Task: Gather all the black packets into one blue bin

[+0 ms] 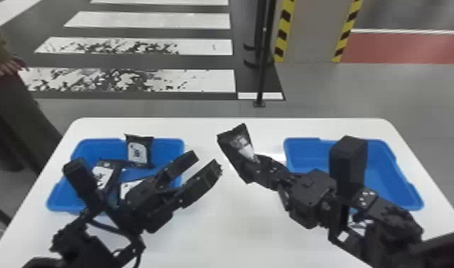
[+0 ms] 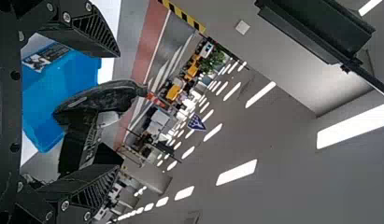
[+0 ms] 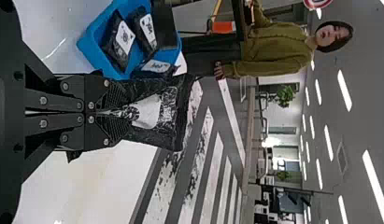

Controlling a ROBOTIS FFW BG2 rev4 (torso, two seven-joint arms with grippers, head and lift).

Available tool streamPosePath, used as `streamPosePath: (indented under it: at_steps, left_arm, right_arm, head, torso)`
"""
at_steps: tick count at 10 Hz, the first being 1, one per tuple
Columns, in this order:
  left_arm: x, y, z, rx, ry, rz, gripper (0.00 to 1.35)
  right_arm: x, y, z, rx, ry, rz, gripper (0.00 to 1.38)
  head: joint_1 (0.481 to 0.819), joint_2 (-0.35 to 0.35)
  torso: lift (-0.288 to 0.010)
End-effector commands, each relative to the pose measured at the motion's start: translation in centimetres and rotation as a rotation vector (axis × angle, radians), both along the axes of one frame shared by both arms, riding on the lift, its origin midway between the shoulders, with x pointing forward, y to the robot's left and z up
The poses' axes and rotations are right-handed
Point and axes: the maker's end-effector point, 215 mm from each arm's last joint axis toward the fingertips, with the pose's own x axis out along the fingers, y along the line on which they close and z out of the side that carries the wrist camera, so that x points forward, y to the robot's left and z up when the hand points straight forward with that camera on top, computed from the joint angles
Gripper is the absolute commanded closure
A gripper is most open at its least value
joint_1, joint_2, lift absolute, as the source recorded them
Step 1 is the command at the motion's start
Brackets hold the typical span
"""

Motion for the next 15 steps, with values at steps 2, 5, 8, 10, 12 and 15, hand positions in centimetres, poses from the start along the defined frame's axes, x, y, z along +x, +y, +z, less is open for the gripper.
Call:
streamPosePath:
  at_steps: [2, 5, 8, 10, 12, 15]
  left_arm:
    - [1.7, -1.0, 1.5, -0.051, -0.029, -0.002, 0.21]
    - [2.5, -1.9, 1.1, -0.083, -0.041, 0.004, 1.03]
    - [3.6, 0.3, 2.0, -0.035, -0.143, 0.095, 1.21]
    - [3.5, -0.3, 1.7, -0.010, -0.149, 0.072, 1.21]
    - [3.6, -0.2, 2.1, 0.029, -0.193, 0.075, 1.21]
    - [5.2, 4.0, 4.0, 0.116, -0.302, 0.172, 1.21]
  right_arm:
    - [-2.1, 2.6, 0.8, 0.018, -0.003, 0.059, 1.28]
    - [-2.7, 3.6, 1.3, 0.021, -0.012, 0.083, 1.28]
    - [-2.9, 4.2, 1.6, 0.026, -0.017, 0.096, 1.28]
    - [-2.9, 4.5, 2.6, 0.043, -0.046, 0.102, 1.28]
    - [-3.2, 4.9, 2.6, 0.067, -0.031, 0.110, 1.27]
    - [-3.7, 4.8, 2.8, 0.152, -0.019, 0.104, 0.13]
  head:
    - [0.695, 0.024]
    - [0.695, 0.039]
    - [0.695, 0.054]
    - [0.695, 0.075]
    - [0.695, 0.073]
    - [0.695, 0.103]
  torso:
    - [-0.110]
    - [-0.110]
    - [-0.110]
    - [-0.110]
    - [-0.110]
    - [-0.110]
